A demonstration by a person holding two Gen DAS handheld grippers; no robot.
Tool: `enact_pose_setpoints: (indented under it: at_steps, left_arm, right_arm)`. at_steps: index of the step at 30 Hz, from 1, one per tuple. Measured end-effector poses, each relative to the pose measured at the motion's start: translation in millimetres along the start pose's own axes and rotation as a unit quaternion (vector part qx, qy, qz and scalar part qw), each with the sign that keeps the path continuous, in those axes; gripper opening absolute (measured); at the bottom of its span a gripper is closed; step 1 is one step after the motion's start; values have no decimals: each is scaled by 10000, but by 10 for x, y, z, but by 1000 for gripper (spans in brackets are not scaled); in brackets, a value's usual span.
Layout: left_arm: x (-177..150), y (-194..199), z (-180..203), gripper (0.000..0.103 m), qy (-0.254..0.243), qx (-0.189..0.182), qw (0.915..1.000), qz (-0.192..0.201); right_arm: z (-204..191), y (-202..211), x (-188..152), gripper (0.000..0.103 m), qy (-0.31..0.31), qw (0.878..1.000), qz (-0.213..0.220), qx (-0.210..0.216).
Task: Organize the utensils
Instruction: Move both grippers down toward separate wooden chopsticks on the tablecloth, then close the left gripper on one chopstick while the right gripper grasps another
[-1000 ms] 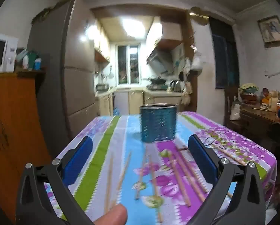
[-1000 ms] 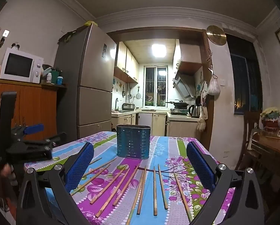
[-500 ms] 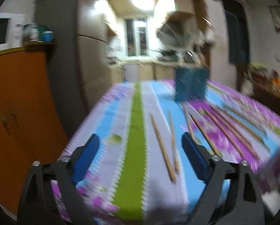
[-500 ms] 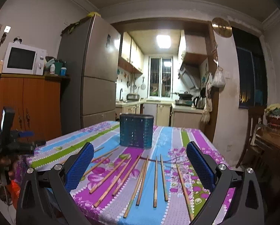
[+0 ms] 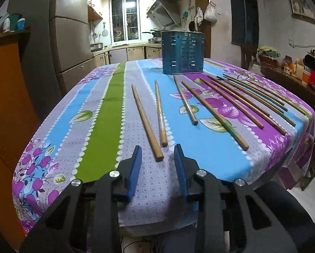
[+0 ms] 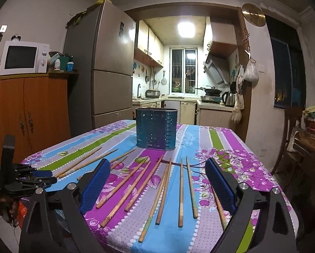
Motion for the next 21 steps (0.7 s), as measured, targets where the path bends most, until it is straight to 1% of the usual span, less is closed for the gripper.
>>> enact_pose_setpoints:
  at_steps: [1, 3, 4, 6, 9, 11, 13, 14, 17, 21]
  left_arm:
    - [-2, -5, -8, 23, 2, 14, 10000, 1]
    - [-6, -8, -52, 23, -9, 98, 9999, 26]
    - [-8, -4, -76, 23, 12, 100, 9999, 31]
    - [-9, -2, -143, 23, 91, 153, 9998, 55]
    - [-14, 0, -183, 23, 114, 187, 9997, 103]
    - [-6, -9, -179, 23, 86, 207, 9996, 141]
    - [6, -11, -179, 23, 79, 224, 9996, 158]
    - [8, -15, -178, 23, 79, 239, 9995, 181]
    - [27, -27, -179, 23, 78, 259, 9994, 209]
    - [27, -21, -186, 23, 66, 263, 9994, 232]
  right_arm:
    - [-12, -12, -9, 87, 16, 10000, -21, 18]
    - [-16, -23, -44, 74, 57, 9999, -85, 32]
    - [-14, -32, -73, 71, 68, 9999, -145, 35]
    - [-8, -45, -155, 57, 77, 9995, -297, 47]
    - [-25, -63, -324, 50, 93, 9984, -552, 127]
    - [-65, -81, -490, 48, 118, 9967, -778, 187]
    - [-102, -103, -629, 44, 66, 9948, -983, 244]
    - [-120, -109, -704, 41, 53, 9938, -1084, 245]
    - [-157, -97, -881, 29, 37, 9918, -1253, 237]
    - [-189, -60, -1052, 23, 36, 9909, -1344, 100]
Point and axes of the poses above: each gripper's, at about its wrist camera, not at the fingertips, and y roughly against the way its jaws point, z to its right, x to its top, the point moved 8 cm from there along -y, roughly the way its jaws point, and after that the axes turned 6 degrees about -x, right-handed, at the moved point
